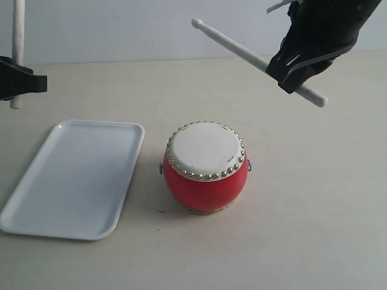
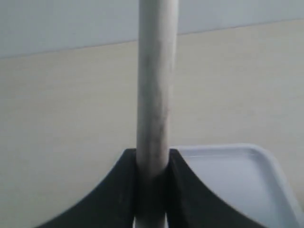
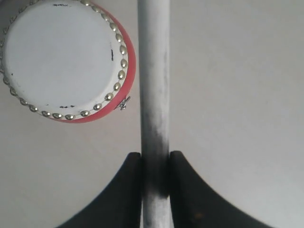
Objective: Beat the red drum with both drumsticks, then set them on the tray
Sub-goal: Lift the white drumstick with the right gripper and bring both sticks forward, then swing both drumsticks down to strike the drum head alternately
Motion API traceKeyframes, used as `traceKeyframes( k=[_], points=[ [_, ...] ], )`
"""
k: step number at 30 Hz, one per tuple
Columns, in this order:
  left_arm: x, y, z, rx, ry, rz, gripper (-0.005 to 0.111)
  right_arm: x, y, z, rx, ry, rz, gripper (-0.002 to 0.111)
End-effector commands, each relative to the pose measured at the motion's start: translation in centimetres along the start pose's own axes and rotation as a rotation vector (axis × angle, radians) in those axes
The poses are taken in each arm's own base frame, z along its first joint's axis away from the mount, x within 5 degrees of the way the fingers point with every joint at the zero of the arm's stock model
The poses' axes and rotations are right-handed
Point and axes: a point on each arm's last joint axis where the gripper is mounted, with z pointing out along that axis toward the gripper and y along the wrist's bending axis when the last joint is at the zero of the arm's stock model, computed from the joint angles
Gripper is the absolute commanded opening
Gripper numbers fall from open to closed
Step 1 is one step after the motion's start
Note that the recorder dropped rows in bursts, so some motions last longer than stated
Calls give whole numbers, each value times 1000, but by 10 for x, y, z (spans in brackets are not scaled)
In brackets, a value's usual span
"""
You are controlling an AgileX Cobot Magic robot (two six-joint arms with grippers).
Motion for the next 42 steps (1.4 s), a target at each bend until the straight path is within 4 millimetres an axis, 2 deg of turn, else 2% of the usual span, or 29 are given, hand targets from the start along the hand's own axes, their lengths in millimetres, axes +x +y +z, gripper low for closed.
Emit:
traceKeyframes(
  k=[1,4,6,9,12,15,19,23,27,30,33,36,42],
  points=[
    [6,35,5,-385,120,305,0,1,0,-4,5,-16,-16,0],
    [13,57,2,-622,453,446,0,1,0,-4,5,-16,-16,0],
    [13,59,3,-644,652,385,0,1,0,-4,5,-16,-19,0],
    [9,43,5,-448,837,226,0,0,0,-4,1,-17,-17,0],
    [4,18,2,-155,939,147,0,1,0,-3,-3,-15,1,0],
    [2,-2,-6,28,994,99,0,9,3,6,-16,23,20,0],
    [-5,-27,-24,81,958,187,0,26,7,27,-42,114,36,0],
    [-13,-62,-52,167,879,313,0,40,12,40,-59,174,69,0],
    [-15,-94,-78,244,802,426,0,57,20,34,-79,170,126,0],
    [-15,-107,-91,271,775,445,0,69,31,23,-131,132,160,0],
    [-10,-117,-97,291,777,456,0,85,40,12,-163,96,175,0],
    [3,-124,-100,304,807,490,0,102,47,6,-163,78,176,0],
    [20,-138,-92,380,772,453,0,124,53,15,-166,123,165,0]
  ],
)
